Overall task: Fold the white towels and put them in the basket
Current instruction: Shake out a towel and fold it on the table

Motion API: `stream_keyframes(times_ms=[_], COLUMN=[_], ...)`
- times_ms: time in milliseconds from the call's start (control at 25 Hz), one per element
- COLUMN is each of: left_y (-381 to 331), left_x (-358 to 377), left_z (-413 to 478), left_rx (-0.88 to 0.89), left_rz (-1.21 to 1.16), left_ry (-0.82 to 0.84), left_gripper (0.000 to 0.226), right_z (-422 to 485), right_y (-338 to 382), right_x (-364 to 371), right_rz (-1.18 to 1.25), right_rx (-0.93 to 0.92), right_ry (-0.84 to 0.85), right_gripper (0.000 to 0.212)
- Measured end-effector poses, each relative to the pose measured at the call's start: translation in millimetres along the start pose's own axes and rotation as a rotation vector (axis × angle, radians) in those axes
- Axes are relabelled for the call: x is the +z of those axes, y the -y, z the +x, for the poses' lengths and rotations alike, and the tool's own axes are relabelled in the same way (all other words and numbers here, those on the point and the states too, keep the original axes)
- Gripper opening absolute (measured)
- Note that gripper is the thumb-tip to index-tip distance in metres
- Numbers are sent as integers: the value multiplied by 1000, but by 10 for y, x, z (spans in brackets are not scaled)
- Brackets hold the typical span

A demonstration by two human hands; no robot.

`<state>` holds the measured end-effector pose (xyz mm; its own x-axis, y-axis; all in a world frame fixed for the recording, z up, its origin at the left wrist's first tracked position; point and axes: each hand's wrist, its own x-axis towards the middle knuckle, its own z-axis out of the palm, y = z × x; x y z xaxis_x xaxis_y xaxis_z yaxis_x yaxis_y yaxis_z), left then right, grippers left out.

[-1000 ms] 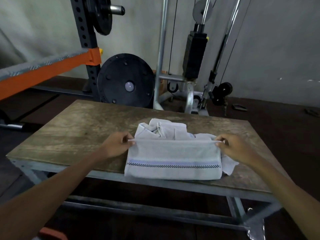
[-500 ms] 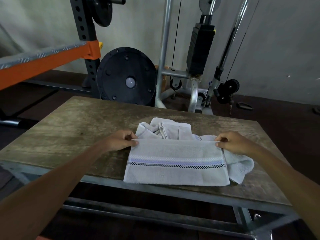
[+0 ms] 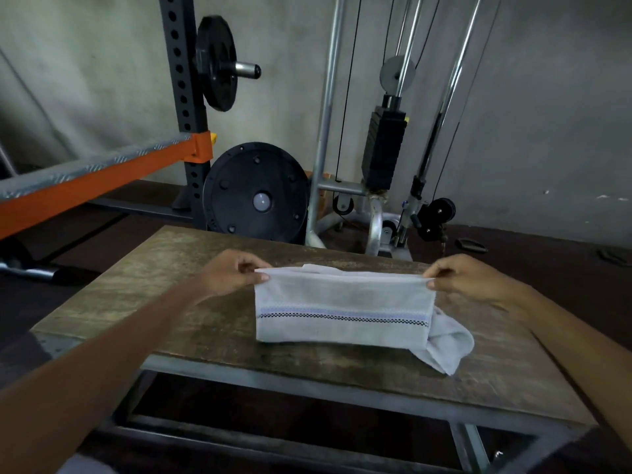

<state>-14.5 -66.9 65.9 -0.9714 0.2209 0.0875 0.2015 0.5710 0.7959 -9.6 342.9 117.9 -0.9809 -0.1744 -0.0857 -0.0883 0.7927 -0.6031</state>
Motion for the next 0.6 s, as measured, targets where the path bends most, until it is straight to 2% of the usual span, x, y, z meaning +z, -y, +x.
stream_keyframes(times_ms=[120,200,360,480,600], left_y=[-424,-691,-1076,-1237,-1295], left_x=[-357,-573,-889,-967,-950], left_z=[-233,-372,-548,-633,-658], left_rx=[128,213,304,338,365], left_rz=[69,146,311,368,324], left_ry=[-55,-127,-239,-245,-271], left_gripper=[11,12,10,8,11], right_z=[-317,-483,-741,-888,-940], right_y=[323,505,834,950,957], right_x=[-304,-461,-704,-818,-852], right_rz=[31,-49,-320,-233,-101], right_rx=[-106,-138,-168,-167,-197], right_ry=[-138,-200,-222,-238,-270], right_gripper=[21,26,12,8,8])
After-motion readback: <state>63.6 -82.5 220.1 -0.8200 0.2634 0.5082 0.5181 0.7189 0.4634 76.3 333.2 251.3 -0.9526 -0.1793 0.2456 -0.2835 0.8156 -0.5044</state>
